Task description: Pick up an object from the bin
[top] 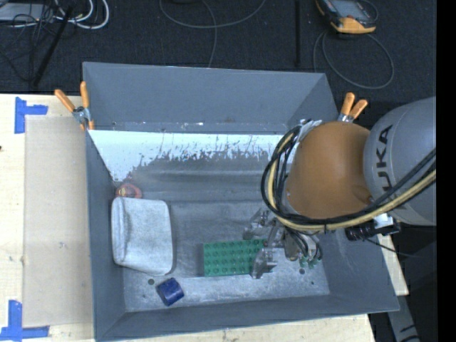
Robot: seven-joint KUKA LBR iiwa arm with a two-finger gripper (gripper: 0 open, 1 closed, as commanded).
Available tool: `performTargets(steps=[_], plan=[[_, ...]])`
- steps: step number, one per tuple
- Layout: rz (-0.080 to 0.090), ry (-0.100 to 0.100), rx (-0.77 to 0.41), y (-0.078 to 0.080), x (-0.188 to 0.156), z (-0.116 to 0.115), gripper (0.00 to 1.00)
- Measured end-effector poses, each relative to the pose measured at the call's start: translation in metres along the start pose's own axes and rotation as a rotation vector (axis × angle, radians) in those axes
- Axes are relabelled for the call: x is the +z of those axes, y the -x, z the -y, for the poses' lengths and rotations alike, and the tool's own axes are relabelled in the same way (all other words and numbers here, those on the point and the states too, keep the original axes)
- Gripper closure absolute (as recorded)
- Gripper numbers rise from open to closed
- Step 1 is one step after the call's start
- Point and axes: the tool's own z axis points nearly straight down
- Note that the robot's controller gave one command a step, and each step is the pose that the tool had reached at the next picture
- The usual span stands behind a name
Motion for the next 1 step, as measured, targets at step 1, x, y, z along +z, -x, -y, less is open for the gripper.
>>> performTargets(steps=[1], plan=[[0.001,0.001,0.041,0.0020,-0.0716,-0.0070,1.00]])
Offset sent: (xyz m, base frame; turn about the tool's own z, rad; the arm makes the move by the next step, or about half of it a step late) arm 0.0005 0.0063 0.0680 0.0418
